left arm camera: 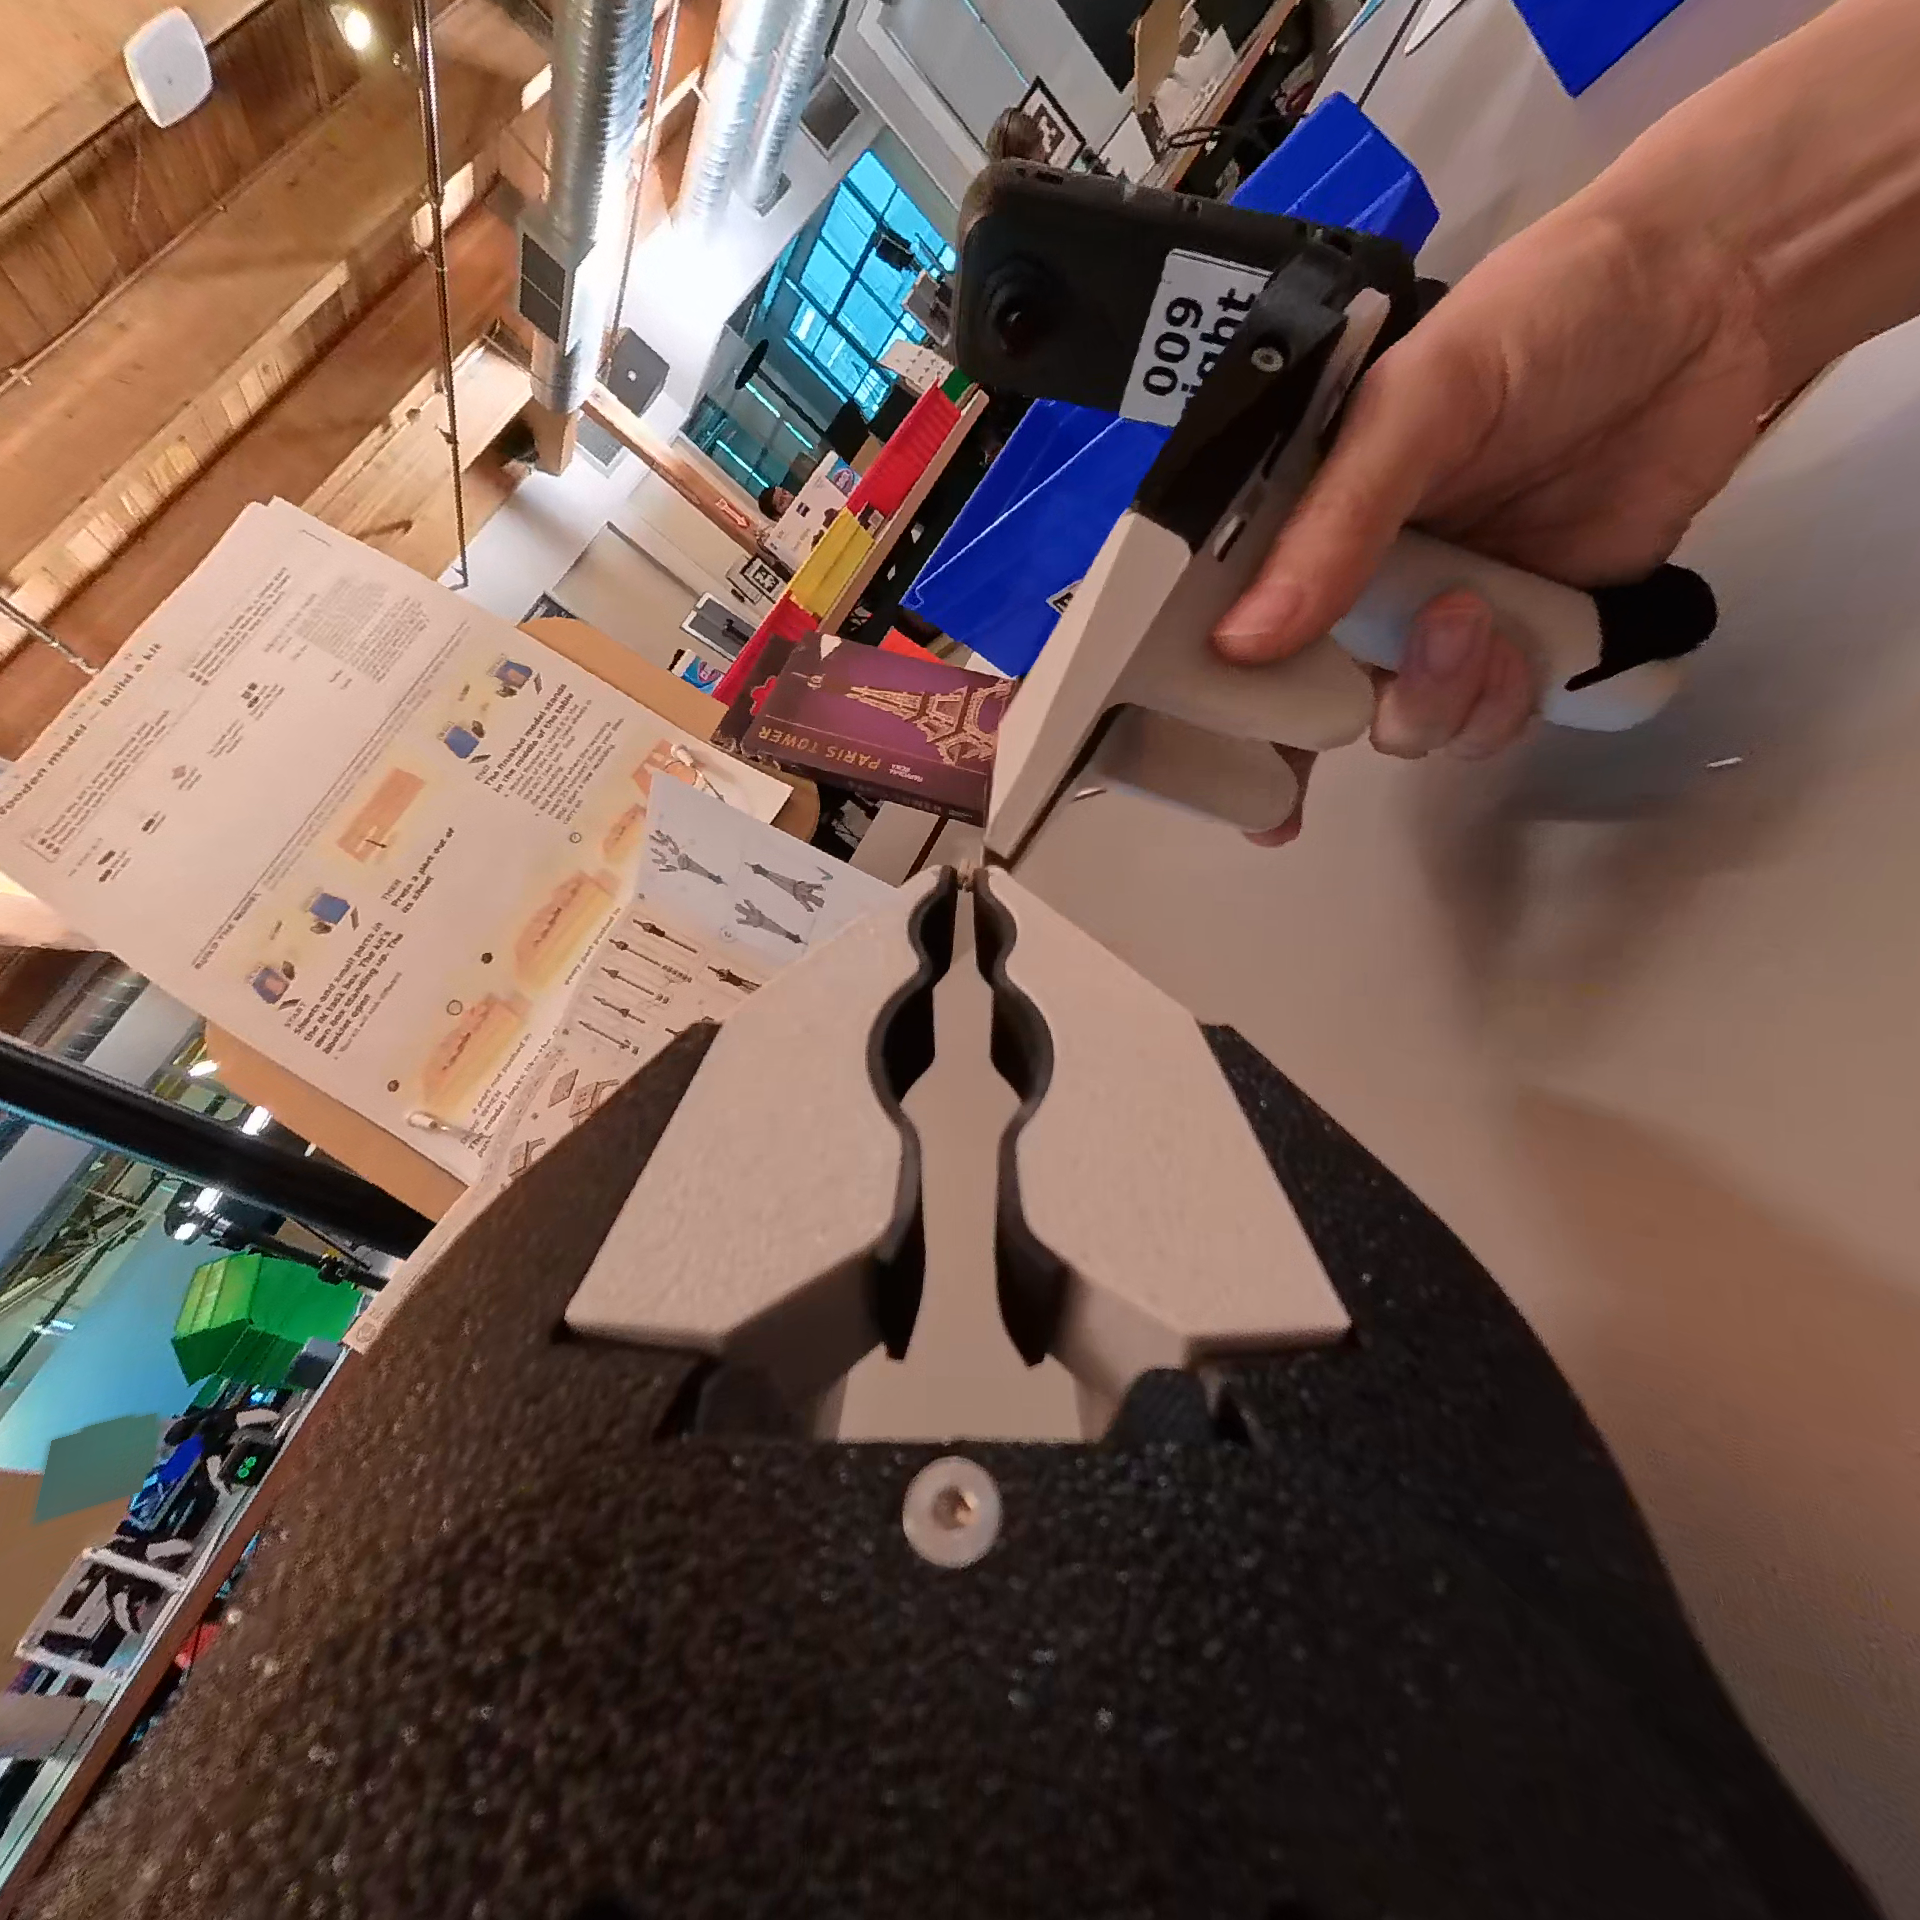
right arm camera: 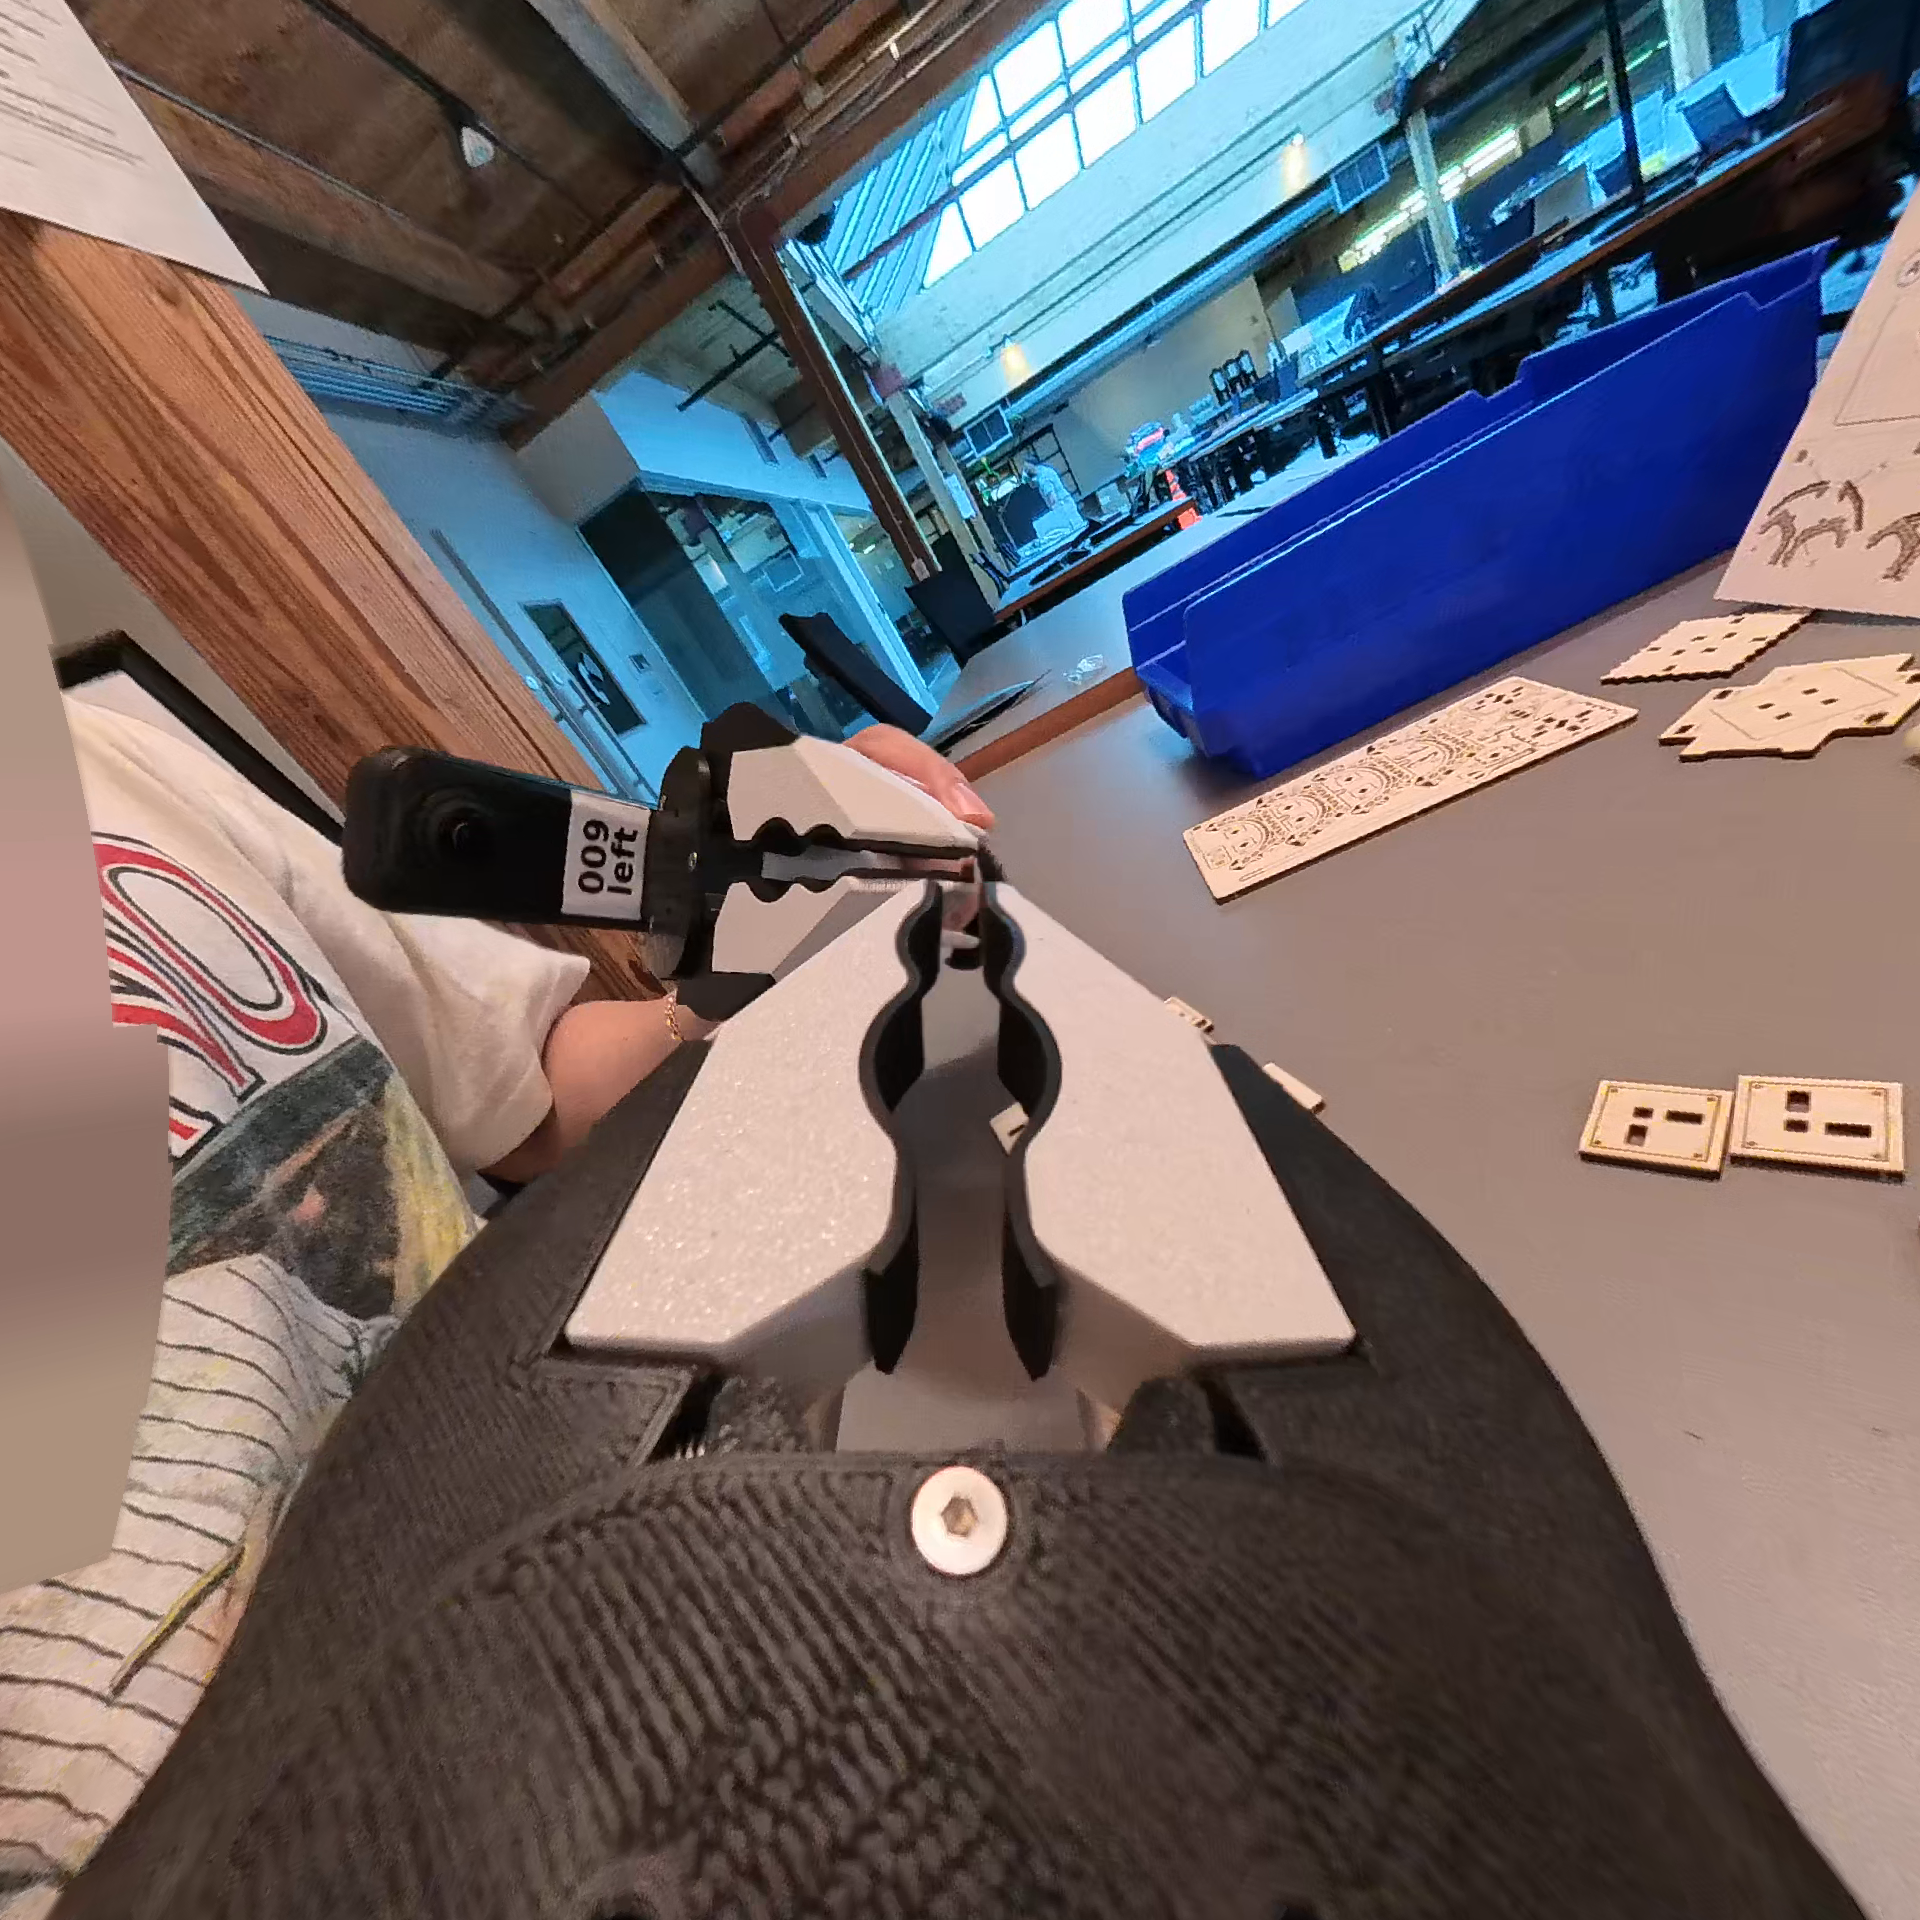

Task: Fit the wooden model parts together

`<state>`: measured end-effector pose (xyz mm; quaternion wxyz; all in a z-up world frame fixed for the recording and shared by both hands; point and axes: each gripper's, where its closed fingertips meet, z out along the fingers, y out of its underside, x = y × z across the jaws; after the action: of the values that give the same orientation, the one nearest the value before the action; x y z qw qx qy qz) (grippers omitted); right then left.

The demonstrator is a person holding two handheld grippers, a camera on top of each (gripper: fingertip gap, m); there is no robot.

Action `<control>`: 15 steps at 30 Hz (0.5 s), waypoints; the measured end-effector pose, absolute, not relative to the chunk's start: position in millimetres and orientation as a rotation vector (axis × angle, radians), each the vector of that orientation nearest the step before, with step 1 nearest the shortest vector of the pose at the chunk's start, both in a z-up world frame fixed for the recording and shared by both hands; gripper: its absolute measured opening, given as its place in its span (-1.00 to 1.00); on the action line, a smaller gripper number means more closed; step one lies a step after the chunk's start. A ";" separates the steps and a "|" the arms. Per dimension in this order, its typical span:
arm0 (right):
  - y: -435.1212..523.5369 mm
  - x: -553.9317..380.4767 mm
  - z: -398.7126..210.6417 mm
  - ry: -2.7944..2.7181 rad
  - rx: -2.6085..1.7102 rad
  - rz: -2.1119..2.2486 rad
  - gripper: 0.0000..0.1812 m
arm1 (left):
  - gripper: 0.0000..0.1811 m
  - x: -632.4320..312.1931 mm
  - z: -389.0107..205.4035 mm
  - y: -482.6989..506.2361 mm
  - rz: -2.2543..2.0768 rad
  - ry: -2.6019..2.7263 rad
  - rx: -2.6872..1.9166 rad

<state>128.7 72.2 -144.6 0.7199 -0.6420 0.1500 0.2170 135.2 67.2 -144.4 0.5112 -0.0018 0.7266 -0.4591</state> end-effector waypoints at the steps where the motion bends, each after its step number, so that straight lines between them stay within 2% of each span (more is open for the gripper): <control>1: 71.6 129.5 -144.0 0.337 -1.411 0.487 -0.94 | -1.00 135.1 -145.1 66.9 -1.106 1.754 0.002; 5: 72.0 129.4 -146.4 0.341 -1.413 0.501 -1.00 | -1.00 133.5 -146.2 65.6 -1.096 1.757 0.026; 15: 73.1 124.6 -145.1 0.334 -1.397 0.563 -0.96 | -1.00 129.0 -148.5 64.6 -1.057 1.773 0.079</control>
<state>124.6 73.1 -145.1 0.7171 -0.6311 0.1509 0.2545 129.0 64.6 -148.5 0.5121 0.0330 0.7372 -0.4395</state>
